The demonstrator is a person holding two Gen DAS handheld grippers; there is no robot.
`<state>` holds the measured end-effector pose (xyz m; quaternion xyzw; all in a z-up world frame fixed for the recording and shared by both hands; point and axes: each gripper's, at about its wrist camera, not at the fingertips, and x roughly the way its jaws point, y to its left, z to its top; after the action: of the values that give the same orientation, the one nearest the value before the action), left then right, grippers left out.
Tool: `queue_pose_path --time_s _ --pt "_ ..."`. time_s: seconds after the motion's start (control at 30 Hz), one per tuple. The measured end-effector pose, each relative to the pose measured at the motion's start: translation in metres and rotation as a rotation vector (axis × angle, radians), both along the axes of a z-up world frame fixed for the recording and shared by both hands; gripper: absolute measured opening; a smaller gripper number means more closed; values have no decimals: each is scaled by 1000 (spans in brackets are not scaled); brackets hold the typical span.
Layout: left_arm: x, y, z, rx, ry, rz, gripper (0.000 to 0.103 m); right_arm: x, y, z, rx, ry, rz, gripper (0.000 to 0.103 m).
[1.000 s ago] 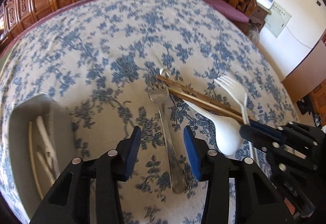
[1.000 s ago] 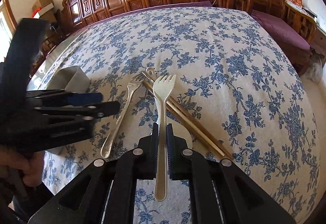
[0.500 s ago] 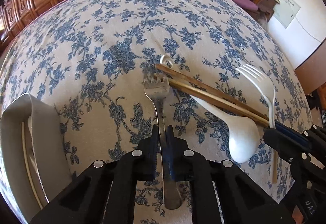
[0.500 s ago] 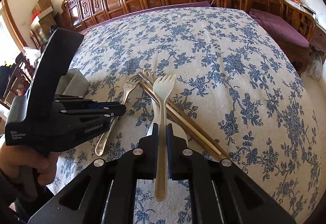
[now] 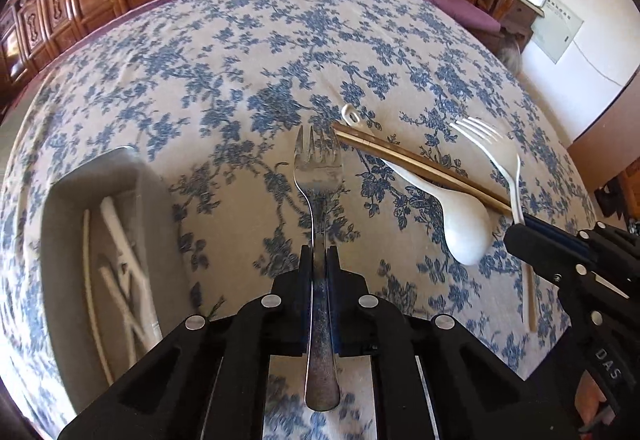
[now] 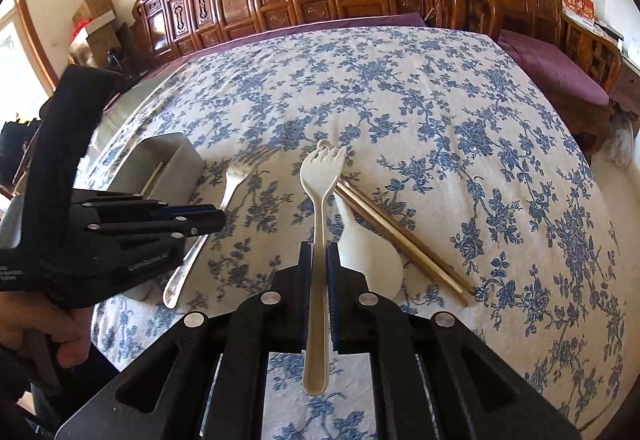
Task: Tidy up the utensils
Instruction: 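Carry the metal fork into the tray and open the left tool while the right tool holds the white fork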
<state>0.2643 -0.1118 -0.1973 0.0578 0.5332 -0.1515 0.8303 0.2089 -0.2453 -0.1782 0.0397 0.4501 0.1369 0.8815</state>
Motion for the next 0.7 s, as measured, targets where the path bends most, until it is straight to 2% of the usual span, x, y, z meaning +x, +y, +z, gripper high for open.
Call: queue_pose_path --time_s 0.33,0.7 --pt "-20 28 44 -26 -79 23 6 -10 21 22 8 -31 19 9" --pt "-35 70 77 -61 -142 62 6 -13 50 46 22 -66 60 9"
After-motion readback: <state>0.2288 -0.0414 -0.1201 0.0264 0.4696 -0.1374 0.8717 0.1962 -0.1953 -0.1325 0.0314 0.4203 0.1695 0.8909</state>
